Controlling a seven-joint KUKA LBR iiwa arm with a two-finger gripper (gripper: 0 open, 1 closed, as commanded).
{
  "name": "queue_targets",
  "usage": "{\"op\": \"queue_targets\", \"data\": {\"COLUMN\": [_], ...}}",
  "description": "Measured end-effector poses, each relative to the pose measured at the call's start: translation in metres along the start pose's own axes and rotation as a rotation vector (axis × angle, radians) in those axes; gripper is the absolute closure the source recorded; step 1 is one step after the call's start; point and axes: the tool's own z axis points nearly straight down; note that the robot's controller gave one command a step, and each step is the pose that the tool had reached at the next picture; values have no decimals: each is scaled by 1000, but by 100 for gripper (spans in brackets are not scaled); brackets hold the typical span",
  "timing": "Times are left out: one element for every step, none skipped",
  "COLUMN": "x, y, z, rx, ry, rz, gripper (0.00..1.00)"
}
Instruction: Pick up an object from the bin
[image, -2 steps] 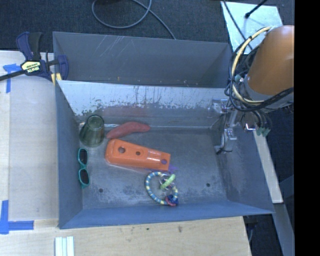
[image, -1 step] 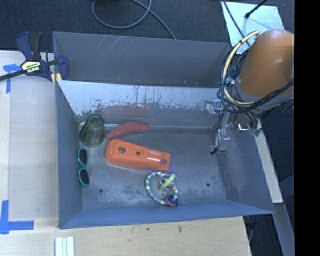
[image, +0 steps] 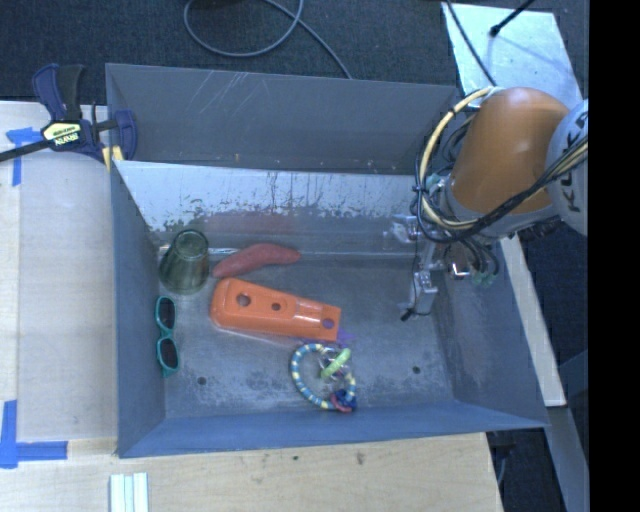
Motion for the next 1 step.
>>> {"op": "queue_targets", "data": {"x": [11], "y": [36], "z": [42], "rx": [1], "ry": [0], "rz": [-108], "gripper": [0]}}
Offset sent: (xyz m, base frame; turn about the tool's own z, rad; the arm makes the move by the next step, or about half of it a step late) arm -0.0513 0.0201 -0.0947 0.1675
